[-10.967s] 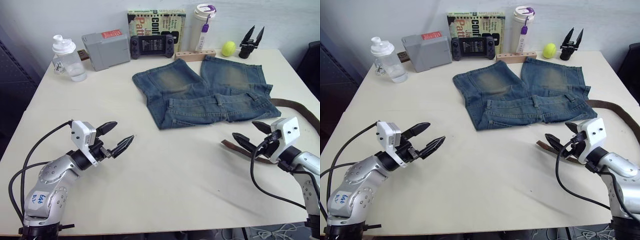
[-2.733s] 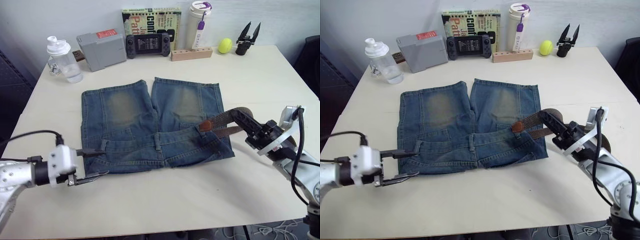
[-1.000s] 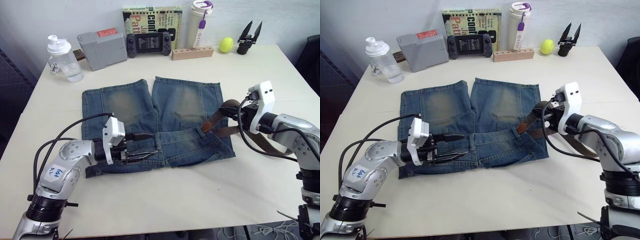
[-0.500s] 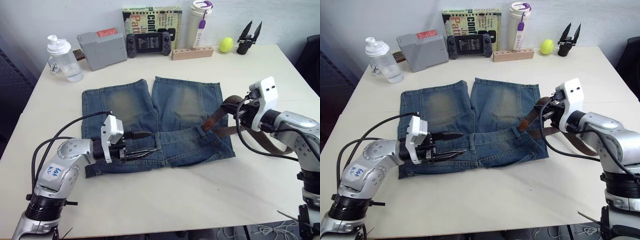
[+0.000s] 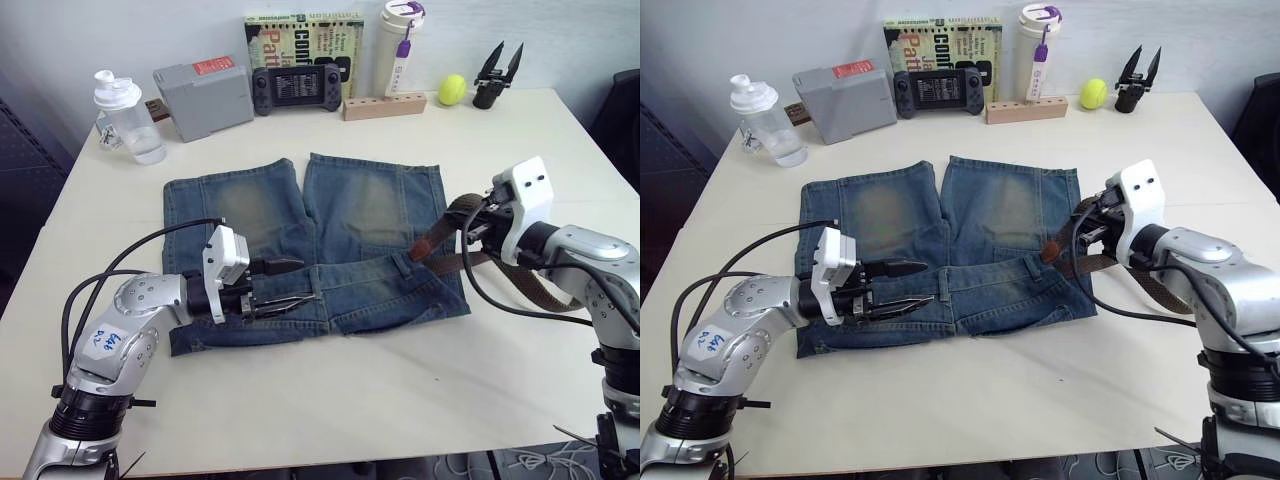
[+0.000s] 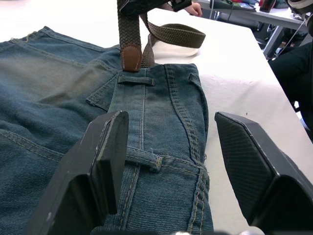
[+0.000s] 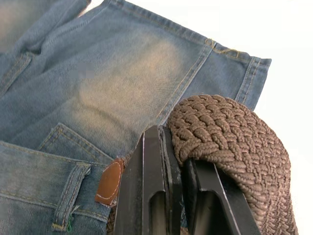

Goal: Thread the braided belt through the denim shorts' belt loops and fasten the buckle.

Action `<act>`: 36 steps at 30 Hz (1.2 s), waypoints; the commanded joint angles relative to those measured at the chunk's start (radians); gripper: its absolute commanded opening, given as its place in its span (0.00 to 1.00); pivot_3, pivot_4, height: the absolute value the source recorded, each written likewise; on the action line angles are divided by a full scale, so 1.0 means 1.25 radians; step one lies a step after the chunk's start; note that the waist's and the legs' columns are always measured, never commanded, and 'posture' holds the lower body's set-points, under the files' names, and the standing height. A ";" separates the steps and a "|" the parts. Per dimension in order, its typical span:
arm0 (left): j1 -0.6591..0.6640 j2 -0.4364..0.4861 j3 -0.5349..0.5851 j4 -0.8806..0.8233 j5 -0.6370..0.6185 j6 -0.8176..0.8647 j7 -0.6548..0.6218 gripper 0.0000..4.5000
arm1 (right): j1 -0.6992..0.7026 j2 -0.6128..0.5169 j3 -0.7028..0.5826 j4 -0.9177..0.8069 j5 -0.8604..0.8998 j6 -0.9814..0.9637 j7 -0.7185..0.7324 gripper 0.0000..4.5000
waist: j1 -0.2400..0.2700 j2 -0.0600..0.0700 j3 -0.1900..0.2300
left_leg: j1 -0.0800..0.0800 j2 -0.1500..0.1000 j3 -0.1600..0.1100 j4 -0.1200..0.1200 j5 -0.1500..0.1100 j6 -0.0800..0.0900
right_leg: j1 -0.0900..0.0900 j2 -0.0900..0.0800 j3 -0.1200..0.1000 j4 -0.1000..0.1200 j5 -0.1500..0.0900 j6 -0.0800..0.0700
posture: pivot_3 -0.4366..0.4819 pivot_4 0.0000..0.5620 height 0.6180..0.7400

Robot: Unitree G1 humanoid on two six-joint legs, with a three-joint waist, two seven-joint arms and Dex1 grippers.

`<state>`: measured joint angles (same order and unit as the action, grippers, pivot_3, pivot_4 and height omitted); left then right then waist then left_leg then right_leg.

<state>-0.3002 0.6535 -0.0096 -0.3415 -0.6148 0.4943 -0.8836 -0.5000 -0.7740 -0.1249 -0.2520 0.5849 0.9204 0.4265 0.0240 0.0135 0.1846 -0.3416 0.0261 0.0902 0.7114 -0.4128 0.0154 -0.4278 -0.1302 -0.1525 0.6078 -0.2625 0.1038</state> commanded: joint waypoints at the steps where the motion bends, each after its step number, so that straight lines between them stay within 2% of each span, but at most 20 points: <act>1: -0.015 0.001 0.020 -0.035 -0.009 0.007 0.006 0.70 | 0.005 0.015 -0.003 -0.049 -0.002 0.010 0.000 0.00 | -0.001 0.000 0.000 | 0.000 0.000 0.000 0.000 0.000 0.000 | 0.000 0.000 0.000 0.000 0.000 0.000 | 0.48 0.27 0.88; 8: -0.028 -0.004 0.018 -0.044 -0.012 0.024 0.018 0.70 | 0.027 0.056 -0.033 -0.055 0.028 0.064 0.001 0.00 | -0.001 0.000 0.000 | 0.000 0.000 0.000 0.000 0.000 0.000 | 0.000 0.000 0.000 0.000 0.000 0.000 | 0.48 0.27 0.88; 16: -0.042 -0.011 0.010 -0.044 -0.008 0.033 0.022 0.70 | 0.041 0.073 -0.123 0.025 0.077 0.133 0.022 0.00 | -0.001 0.000 0.000 | 0.000 0.000 0.000 0.000 0.000 0.000 | 0.000 0.000 0.000 0.000 0.000 0.000 | 0.48 0.27 0.88; 21: -0.049 -0.015 0.006 -0.040 -0.006 0.036 0.022 0.70 | 0.042 0.082 -0.109 0.050 0.087 0.126 0.062 0.00 | -0.001 0.000 0.000 | 0.000 0.000 0.000 0.000 0.000 0.000 | 0.000 0.000 0.000 0.000 0.000 0.000 | 0.48 0.27 0.88; 30: -0.066 -0.020 -0.008 -0.031 0.007 0.029 0.018 0.70 | 0.024 0.169 -0.030 0.063 0.023 0.022 0.054 0.00 | -0.002 0.000 0.000 | 0.000 0.000 0.000 0.000 0.000 0.000 | 0.000 0.000 0.000 0.000 0.000 0.000 | 0.48 0.27 0.88; 36: -0.111 -0.037 -0.089 0.024 0.101 -0.045 -0.017 0.70 | 0.054 0.206 -0.034 0.061 0.051 0.067 0.049 0.00 | 0.000 0.000 0.000 | 0.000 0.000 0.000 0.000 0.000 0.000 | 0.000 0.000 0.000 0.000 0.000 0.000 | 0.48 0.27 0.88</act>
<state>-0.4207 0.6193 -0.0978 -0.3205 -0.5236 0.4818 -0.8864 -0.4444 -0.5264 -0.1483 -0.1525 0.6191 0.9813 0.4873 0.0239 0.0134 0.1845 -0.3418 0.0256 0.0901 0.7120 -0.4129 0.0152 -0.4277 -0.1297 -0.1528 0.6080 -0.2625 0.1038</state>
